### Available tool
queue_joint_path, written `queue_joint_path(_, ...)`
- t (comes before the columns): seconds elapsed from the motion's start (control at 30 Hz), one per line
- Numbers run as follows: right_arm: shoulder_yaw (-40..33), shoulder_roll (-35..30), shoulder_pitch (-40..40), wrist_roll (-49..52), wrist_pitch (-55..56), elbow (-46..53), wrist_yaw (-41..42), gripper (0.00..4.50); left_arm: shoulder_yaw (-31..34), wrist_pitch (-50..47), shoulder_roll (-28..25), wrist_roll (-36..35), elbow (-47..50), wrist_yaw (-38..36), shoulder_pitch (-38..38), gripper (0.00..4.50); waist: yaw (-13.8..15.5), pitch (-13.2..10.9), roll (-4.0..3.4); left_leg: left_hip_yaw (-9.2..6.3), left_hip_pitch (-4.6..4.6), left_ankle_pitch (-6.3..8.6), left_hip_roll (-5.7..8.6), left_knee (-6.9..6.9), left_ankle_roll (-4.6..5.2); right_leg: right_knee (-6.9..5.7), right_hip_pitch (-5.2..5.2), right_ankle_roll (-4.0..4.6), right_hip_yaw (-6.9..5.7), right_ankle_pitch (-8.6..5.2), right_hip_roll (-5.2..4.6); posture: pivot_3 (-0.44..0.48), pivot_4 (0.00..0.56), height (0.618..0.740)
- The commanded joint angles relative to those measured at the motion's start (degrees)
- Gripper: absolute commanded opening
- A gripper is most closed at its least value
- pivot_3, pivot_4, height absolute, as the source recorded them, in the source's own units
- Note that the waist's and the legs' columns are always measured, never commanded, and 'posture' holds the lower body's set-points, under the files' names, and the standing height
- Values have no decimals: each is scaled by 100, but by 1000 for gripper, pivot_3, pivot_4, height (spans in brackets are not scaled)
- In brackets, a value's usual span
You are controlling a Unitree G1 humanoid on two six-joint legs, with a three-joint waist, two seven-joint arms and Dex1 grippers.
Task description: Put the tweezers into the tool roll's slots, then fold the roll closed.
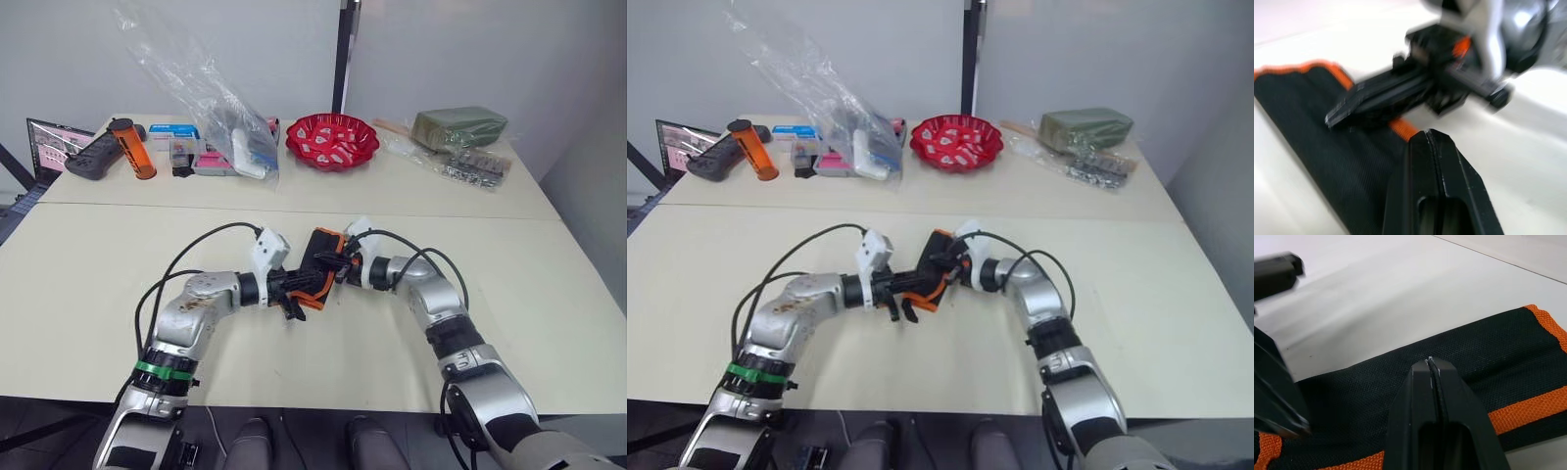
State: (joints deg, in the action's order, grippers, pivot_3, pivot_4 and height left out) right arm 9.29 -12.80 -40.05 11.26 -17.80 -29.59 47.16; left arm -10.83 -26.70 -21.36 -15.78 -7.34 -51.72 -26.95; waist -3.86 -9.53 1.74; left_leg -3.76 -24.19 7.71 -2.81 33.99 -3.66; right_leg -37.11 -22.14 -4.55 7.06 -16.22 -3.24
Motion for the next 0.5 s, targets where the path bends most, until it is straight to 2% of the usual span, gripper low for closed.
queue_joint_path(0.03,153,-31,249,-231,-197,-140,-55,0,-314,387,0,443,-469,34,-61,32,8,5,-5,0,0,0,0,0,0,0,1,0,0,0,0,0,150,740)
queue_joint_path(0.2,-26,28,-43,-475,189,-942,-648,0,-776,50,-372,835,-666,-192,86,32,-12,42,-17,0,11,0,0,0,0,0,9,0,0,-1,1,0,150,740)
queue_joint_path(0.27,-153,90,-313,-476,482,-1454,-855,0,-829,-192,-500,722,-490,-349,263,32,-63,46,-18,2,55,1,-1,-7,-1,2,45,3,4,-3,2,0,150,740)
queue_joint_path(0.33,-211,165,-606,-475,767,-1937,-983,0,-906,-356,-625,650,-283,-486,420,32,-100,49,-18,4,113,4,-1,-15,-3,9,97,43,4,-28,0,0,150,740)
queue_joint_path(0.37,-219,196,-735,-491,887,-2149,-1033,0,-930,-390,-662,638,-209,-532,474,32,-117,58,-18,4,132,25,-2,-18,-35,12,98,55,4,-37,-2,0,150,740)
queue_joint_path(0.5,-266,359,-1292,-630,1230,-2927,-1295,0,-895,-440,-663,609,-104,-532,557,32,-165,76,-9,3,128,15,-2,-22,-11,13,110,53,3,-43,-3,0,150,740)
